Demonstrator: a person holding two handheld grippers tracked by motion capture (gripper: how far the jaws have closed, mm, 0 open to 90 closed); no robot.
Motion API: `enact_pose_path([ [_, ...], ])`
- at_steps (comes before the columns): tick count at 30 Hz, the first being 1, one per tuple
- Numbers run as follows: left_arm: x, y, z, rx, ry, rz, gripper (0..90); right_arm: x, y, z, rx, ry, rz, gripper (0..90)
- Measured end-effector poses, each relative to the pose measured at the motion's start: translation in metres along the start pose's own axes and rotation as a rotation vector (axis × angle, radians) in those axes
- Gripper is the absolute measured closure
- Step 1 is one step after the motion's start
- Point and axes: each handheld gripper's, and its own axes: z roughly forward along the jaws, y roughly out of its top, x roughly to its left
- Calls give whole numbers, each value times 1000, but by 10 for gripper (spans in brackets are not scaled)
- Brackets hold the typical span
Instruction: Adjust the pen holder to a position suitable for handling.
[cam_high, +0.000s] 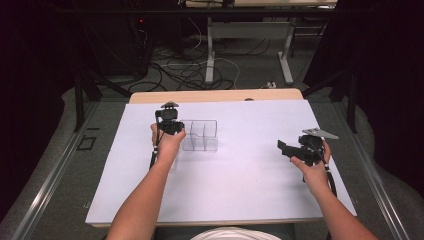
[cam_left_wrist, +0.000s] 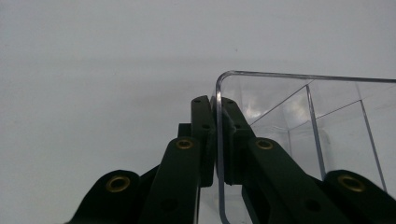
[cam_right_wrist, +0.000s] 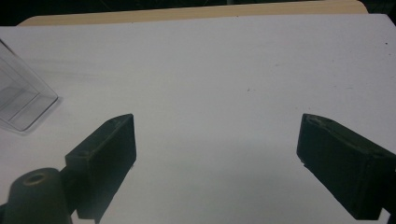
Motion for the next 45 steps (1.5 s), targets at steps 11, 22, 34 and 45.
enact_pose_path([
  [11, -15, 12, 9, -8, 44, -49, 868, -2, 0, 0, 1, 1, -2, 116],
  [22, -14, 15, 14, -24, 51, -98, 867, -2, -1, 2, 7, 2, 3, 119],
  [34, -17, 14, 15, -32, 33, -98, 845, 0, -2, 3, 13, 6, 0, 122],
  [45, -5, 15, -2, -92, -91, -85, 716, 0, -2, 2, 15, 8, 3, 122],
])
